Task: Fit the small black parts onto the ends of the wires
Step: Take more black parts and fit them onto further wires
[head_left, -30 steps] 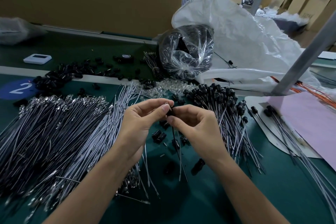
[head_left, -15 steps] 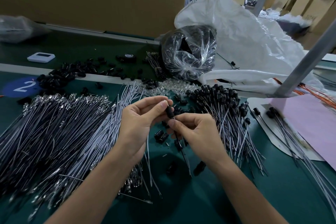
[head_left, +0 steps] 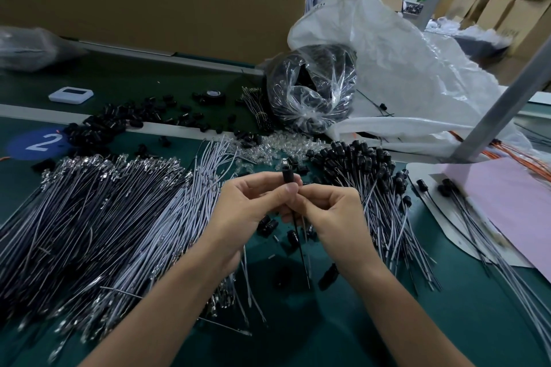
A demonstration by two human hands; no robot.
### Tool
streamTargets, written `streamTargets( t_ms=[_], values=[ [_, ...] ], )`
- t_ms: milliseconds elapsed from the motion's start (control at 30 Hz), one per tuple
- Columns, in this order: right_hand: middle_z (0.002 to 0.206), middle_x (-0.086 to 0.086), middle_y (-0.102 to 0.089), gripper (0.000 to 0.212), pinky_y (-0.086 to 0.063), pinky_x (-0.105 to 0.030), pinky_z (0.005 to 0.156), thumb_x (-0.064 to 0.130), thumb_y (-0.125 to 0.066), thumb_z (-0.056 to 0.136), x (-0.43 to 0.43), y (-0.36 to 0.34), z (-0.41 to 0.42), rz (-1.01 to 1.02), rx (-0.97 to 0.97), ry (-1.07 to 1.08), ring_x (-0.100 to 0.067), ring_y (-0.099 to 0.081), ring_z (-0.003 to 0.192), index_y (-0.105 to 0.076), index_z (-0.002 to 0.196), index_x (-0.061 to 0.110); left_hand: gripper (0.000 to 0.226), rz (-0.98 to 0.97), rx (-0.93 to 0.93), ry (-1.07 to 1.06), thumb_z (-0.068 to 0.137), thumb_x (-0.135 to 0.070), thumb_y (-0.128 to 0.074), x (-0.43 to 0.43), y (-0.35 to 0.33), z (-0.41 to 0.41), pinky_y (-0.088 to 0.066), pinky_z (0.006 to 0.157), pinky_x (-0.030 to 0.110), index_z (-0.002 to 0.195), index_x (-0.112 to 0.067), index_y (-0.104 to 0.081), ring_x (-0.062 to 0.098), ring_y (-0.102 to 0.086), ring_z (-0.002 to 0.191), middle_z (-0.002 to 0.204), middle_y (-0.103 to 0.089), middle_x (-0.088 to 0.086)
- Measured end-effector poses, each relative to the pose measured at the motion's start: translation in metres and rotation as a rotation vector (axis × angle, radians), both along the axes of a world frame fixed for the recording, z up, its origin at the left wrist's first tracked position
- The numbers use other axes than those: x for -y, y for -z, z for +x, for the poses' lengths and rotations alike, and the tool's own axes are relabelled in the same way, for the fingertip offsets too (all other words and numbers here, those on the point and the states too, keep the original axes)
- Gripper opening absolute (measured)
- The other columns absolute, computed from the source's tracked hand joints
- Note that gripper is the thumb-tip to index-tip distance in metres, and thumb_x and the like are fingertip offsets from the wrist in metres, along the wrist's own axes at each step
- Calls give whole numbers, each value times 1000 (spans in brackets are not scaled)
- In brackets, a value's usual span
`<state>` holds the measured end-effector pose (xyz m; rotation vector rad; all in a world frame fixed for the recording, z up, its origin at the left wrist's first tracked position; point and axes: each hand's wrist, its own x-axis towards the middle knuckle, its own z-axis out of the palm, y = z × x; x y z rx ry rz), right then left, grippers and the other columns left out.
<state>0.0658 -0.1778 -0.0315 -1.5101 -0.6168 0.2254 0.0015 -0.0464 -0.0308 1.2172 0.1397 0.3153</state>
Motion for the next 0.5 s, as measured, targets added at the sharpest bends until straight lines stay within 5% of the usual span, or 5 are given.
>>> streamTargets(
  t_ms=[500],
  values=[
    [70,-8,-74,3,-59,-29,68,15,-75,78,-7,5,-10,53,106,-33,-21,-72,66,-77,77,13,27,-20,228,-209,67,-13,-78,8,-6,-2,-62,65,30,93,-21,-79,23,-75,79,86,-77,10]
  ],
)
